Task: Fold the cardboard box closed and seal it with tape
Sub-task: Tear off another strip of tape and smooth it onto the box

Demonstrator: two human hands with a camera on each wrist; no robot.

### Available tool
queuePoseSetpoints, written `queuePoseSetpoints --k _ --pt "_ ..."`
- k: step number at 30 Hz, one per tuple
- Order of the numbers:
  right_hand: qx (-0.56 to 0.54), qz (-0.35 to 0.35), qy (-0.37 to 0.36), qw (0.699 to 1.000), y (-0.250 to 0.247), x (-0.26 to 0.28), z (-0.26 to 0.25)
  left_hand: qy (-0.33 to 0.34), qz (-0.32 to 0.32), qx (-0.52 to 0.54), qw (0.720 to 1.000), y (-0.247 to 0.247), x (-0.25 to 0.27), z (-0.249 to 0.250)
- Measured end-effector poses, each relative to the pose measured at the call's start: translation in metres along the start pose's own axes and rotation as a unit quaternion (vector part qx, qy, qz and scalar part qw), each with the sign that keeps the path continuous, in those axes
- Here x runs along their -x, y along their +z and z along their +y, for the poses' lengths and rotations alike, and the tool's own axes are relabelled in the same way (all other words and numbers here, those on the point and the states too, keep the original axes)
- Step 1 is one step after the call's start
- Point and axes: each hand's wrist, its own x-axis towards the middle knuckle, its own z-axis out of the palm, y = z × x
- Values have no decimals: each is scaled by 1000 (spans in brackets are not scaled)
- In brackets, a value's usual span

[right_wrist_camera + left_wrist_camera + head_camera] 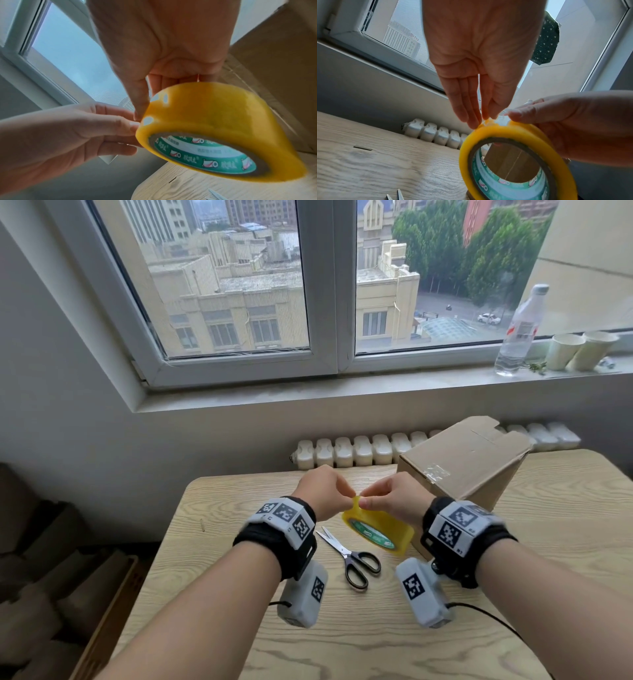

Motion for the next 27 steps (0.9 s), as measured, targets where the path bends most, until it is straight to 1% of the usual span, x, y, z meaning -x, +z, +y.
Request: queuePoseSetpoints --k 7,11,19,23,27 --pt "46 1 -9 999 0 -4 -2 2 40 -30 999 3 1 4" --pt "60 11 -12 998 0 -3 -2 18 48 -57 997 6 3 7" --pt "60 18 -12 998 3 -1 -1 14 60 -68 996 9 9 9" --pt "59 18 -19 998 4 4 -3 23 81 -101 991 8 12 11" --pt "68 14 -27 997 5 7 -6 39 77 -152 985 7 15 12"
